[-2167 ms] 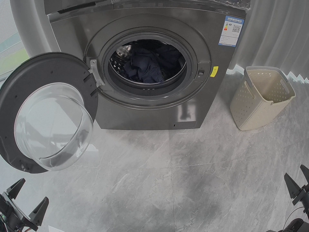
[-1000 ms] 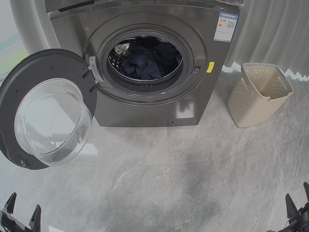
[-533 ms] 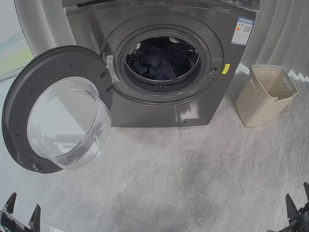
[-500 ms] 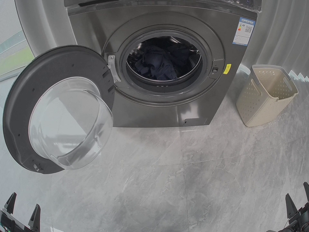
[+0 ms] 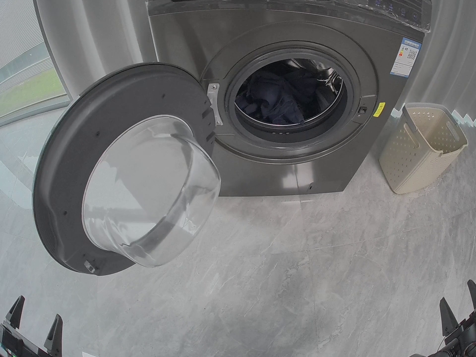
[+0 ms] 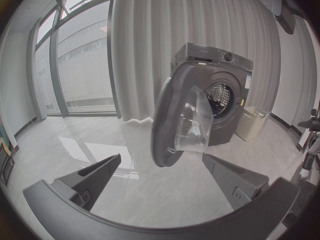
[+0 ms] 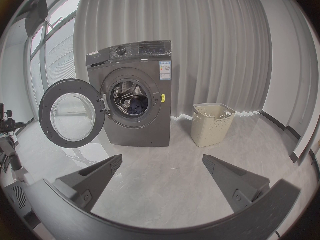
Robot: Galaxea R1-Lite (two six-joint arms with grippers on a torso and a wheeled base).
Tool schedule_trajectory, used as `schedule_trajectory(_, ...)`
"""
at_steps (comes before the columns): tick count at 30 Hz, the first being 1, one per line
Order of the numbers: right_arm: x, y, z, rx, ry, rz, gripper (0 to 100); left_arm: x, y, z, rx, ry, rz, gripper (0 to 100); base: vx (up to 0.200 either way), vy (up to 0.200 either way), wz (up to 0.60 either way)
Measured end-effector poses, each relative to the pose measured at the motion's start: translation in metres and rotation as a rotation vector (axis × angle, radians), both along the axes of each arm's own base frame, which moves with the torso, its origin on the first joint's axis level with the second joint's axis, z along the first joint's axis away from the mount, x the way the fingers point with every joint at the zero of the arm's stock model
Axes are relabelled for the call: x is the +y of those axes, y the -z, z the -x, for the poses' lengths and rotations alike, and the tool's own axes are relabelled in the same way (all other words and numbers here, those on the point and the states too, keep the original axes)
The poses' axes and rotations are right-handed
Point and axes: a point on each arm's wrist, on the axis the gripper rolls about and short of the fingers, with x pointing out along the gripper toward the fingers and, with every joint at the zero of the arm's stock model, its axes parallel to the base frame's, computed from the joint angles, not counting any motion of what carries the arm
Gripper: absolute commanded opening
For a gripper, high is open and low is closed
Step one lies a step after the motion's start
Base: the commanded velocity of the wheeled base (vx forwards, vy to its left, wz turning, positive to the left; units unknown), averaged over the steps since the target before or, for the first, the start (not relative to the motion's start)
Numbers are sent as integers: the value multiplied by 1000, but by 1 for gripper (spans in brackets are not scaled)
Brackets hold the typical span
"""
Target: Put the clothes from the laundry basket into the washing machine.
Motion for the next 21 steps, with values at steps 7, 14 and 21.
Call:
schedule_trajectory(7, 0, 0, 0, 0, 2, -1, 100, 0, -1, 0, -6, -11, 1, 100, 0, 0, 0)
schedule_trajectory(14, 0, 0, 0, 1, 1, 0, 100, 0, -29, 6, -117, 4, 13, 100, 0, 0, 0)
schedule_trajectory(21, 0, 0, 0, 1, 2, 0, 100, 0, -69, -8, -105, 73, 16, 100, 0, 0, 0)
